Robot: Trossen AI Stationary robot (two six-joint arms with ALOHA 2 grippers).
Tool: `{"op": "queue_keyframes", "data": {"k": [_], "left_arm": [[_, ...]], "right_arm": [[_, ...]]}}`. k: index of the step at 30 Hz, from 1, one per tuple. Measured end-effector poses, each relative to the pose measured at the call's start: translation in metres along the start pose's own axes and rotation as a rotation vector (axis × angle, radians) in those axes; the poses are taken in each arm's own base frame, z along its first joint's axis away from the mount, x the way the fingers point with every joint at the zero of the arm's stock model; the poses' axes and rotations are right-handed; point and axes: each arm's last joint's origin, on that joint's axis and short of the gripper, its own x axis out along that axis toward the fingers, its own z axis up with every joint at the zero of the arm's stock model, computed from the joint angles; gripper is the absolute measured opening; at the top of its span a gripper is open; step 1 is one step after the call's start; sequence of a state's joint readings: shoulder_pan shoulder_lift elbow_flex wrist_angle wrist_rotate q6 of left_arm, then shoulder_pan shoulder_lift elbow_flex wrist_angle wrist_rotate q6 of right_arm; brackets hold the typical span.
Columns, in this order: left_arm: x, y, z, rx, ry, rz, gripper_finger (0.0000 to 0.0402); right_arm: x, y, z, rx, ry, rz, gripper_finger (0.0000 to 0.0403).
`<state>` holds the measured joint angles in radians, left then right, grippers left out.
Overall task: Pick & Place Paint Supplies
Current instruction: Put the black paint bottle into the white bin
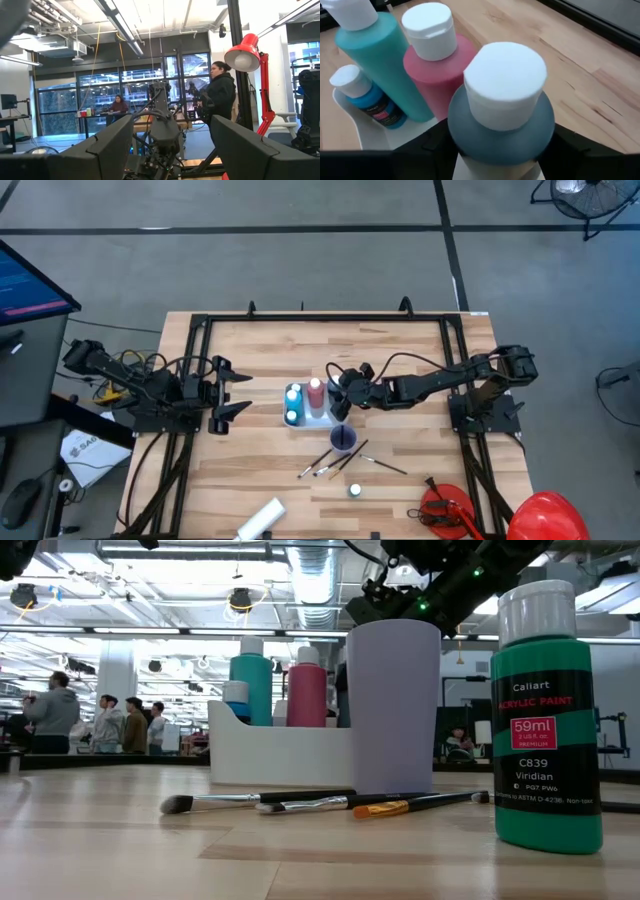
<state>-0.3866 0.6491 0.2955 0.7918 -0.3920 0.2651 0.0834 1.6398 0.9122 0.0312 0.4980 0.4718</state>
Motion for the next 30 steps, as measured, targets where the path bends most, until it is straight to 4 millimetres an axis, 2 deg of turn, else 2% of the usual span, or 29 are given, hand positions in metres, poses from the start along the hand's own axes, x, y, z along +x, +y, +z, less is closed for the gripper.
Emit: {"op": "queue_keyframes", "data": {"k": [10,30], "left_arm": [[0.0,0.0,0.0,0.0,0.0,0.0,0.0262],[0.0,0.0,0.0,0.0,0.0,0.0,0.0262]], "right_arm": [[-0.0002,0.0,0.0003,-0.002,-0.002,0.0,0.0245],[-0.0028,0.0053,0.0005,-0.007,-0.023,0.016,0.0247]]}}
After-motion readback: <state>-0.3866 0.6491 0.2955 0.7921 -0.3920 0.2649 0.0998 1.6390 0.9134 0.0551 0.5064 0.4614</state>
